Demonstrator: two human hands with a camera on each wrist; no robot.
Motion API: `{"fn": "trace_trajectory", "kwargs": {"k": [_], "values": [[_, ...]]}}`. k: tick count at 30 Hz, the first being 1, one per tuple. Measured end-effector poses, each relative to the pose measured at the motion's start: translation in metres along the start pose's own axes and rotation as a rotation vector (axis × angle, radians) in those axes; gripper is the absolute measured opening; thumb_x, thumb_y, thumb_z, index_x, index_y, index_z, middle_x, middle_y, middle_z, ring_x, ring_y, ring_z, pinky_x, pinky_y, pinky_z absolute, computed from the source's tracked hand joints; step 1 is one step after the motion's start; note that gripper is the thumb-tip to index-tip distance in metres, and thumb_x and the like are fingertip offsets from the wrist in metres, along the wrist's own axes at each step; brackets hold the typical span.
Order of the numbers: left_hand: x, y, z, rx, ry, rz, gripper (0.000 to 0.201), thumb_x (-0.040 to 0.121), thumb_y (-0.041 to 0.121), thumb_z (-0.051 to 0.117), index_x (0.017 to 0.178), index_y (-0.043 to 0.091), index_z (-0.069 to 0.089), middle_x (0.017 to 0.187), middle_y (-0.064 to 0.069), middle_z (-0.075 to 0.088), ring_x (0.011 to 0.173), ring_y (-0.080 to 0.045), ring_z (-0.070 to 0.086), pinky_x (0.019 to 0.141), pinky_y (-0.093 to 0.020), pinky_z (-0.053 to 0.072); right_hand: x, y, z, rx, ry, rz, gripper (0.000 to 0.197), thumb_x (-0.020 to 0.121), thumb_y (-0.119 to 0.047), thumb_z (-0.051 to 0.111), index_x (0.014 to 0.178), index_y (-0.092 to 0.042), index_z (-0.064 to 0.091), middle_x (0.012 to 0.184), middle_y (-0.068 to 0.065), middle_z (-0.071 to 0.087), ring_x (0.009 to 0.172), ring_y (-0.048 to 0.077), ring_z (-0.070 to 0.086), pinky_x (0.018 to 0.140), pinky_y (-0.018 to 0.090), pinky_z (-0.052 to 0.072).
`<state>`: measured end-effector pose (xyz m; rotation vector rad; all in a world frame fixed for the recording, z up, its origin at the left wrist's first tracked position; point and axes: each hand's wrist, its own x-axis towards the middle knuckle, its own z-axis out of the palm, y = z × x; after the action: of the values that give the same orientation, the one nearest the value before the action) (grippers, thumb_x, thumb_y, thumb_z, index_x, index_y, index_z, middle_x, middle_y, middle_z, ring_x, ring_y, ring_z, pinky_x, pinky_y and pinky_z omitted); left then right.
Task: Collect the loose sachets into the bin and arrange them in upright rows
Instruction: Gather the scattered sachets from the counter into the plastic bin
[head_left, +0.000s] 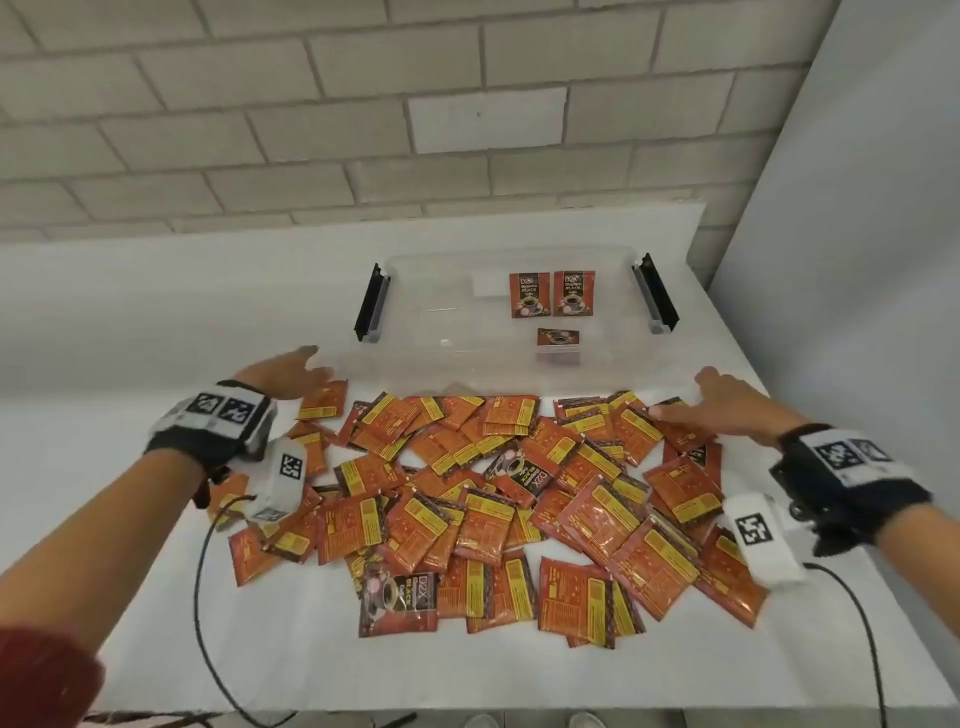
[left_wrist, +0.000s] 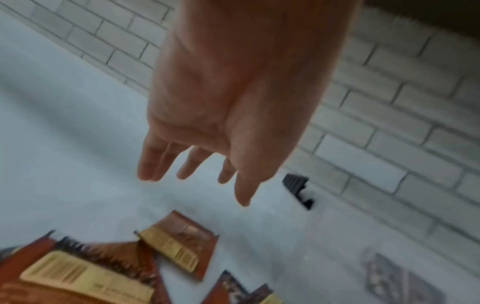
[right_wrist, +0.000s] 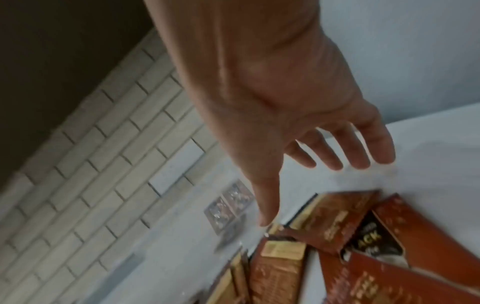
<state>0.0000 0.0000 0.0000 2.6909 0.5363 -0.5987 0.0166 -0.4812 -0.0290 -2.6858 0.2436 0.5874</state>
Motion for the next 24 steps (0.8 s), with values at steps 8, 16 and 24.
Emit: {"fn": "trace_trajectory", "kwargs": {"k": [8,16,24], "values": [[0.010,0.013,0.029,0.037,0.134,-0.156,0.074,0.085,0.029,0.069,0.144,0.013,0.028,0.141,-0.021,0.034,0.128,-0.039,0.038,0.103,-0.049,0.036,0.020,-0.006,0.015,0.118,0.012,0.015,0.059,0.078,-0.036,0.076,0.114,-0.006,0.041,0.105,0.013,0.058,0.092,0.028,0.061,0.067,0.034,0.052],[-0.005,-0.032,-0.020,-0.429,0.003,0.011,0.026,0.069,0.032,0.082,0.090,0.020,0.074,0.097,-0.004,0.074,0.096,-0.028,0.067,0.096,-0.048,0.047,-0.015,-0.020,-0.018,0.501,-0.129,-0.048,0.070,0.062,-0.048,0.083,0.105,-0.001,0.054,0.080,0.013,0.070,0.068,0.022,0.067,0.060,0.028,0.046],[-0.034,-0.048,0.020,-0.143,-0.034,-0.021,0.016,0.074,0.022,0.081,0.081,0.016,0.067,0.102,-0.010,0.069,0.097,-0.028,0.061,0.091,-0.040,0.047,-0.042,-0.068,0.033,0.102,-0.088,-0.177,0.038,0.090,-0.034,0.064,0.113,-0.012,0.042,0.099,0.002,0.060,0.075,0.012,0.058,0.054,0.022,0.041]]}}
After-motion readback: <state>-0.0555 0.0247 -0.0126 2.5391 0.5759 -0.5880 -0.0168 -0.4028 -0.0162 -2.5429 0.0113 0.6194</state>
